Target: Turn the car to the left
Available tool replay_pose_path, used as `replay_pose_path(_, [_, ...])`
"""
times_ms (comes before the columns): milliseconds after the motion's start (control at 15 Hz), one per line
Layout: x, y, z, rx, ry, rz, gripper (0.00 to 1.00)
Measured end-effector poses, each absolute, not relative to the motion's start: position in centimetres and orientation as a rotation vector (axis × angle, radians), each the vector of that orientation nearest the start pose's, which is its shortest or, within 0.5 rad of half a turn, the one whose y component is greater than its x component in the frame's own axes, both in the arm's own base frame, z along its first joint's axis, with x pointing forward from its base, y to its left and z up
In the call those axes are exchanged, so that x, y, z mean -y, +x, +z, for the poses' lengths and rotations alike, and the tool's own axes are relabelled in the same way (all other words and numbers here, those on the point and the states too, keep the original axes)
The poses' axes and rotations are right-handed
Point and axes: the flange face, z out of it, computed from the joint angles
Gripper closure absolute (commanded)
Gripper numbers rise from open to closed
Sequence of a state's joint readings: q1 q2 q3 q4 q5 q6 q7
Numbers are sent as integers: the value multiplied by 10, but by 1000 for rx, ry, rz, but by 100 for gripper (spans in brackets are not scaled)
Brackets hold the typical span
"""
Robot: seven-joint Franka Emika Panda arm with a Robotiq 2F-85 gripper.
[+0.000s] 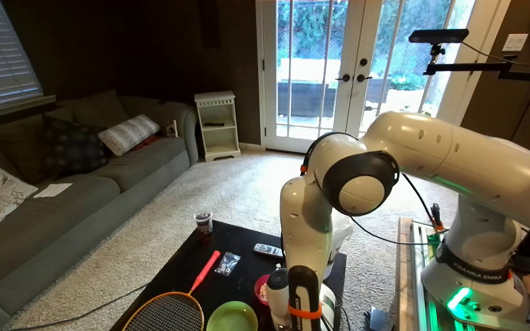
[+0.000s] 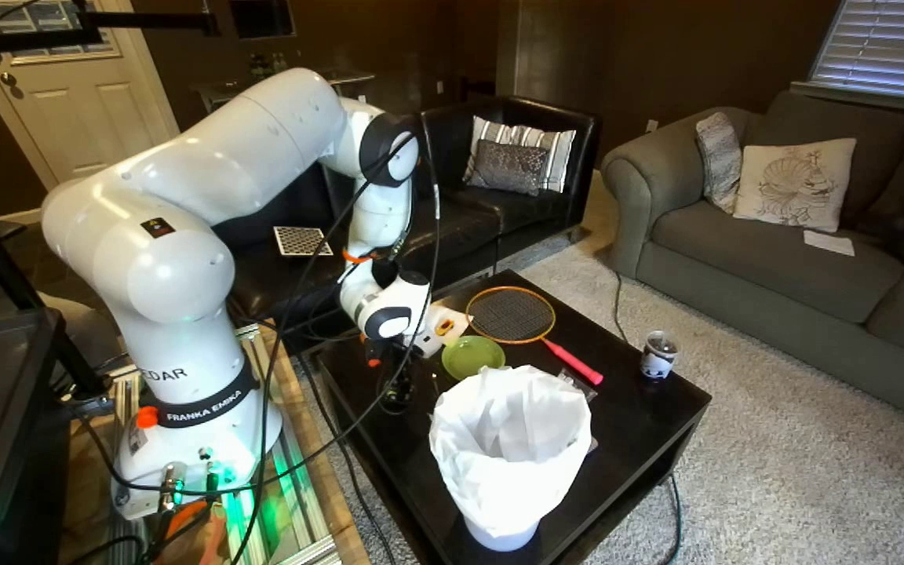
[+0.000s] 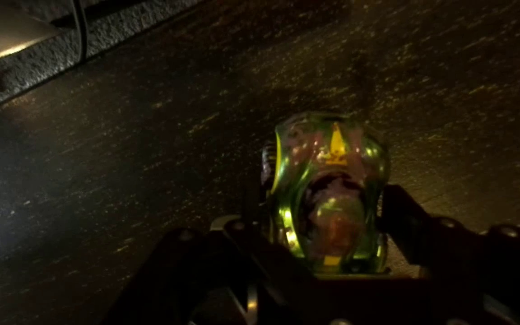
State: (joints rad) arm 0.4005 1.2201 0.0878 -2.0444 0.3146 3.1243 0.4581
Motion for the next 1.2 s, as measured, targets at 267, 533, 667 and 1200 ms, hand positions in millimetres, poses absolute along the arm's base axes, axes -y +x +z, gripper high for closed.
replay_pose_path(267, [-191,379,-140,-593,-3088,294,31])
replay_pose_path(533, [-191,380,-139,-597,-3087,294,56])
replay_pose_path(667, [-190,382,-140,-608,-3084,290,56])
replay_pose_path(1200, [-178,388,-138,-1034,-2932,180,56])
